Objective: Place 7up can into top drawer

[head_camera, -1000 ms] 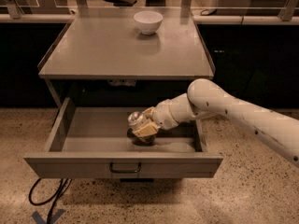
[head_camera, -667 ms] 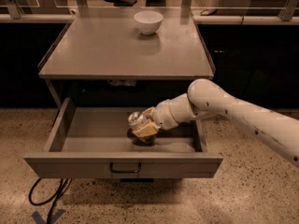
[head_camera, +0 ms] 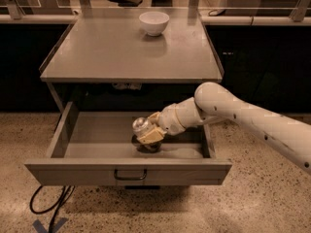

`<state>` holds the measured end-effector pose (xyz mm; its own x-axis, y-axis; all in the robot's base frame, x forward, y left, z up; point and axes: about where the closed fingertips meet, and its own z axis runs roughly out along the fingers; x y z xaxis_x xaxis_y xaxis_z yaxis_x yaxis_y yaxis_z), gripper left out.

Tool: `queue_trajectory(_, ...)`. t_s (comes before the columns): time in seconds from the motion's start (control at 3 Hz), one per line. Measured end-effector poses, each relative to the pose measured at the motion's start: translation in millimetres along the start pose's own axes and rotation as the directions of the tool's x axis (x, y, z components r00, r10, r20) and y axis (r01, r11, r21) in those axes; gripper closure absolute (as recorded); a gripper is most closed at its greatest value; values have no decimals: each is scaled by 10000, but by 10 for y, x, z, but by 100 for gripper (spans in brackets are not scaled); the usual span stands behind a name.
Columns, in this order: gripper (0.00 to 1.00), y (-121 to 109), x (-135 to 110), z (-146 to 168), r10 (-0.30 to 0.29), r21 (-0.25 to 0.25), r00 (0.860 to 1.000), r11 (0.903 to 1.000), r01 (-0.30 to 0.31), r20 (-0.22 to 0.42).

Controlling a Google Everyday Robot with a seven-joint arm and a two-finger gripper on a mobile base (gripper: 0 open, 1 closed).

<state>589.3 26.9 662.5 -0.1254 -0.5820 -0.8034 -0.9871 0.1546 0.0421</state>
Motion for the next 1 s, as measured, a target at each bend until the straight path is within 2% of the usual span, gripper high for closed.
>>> queue_trajectory(0.33,11,0,0,0,0,-1,10000,10000,0,0)
queue_trajectory(0.67,0,1,0,1,0,-2,10000,10000,0,0)
queue_trajectory(1.0,0,1,0,1,0,-2,10000,10000,0,0)
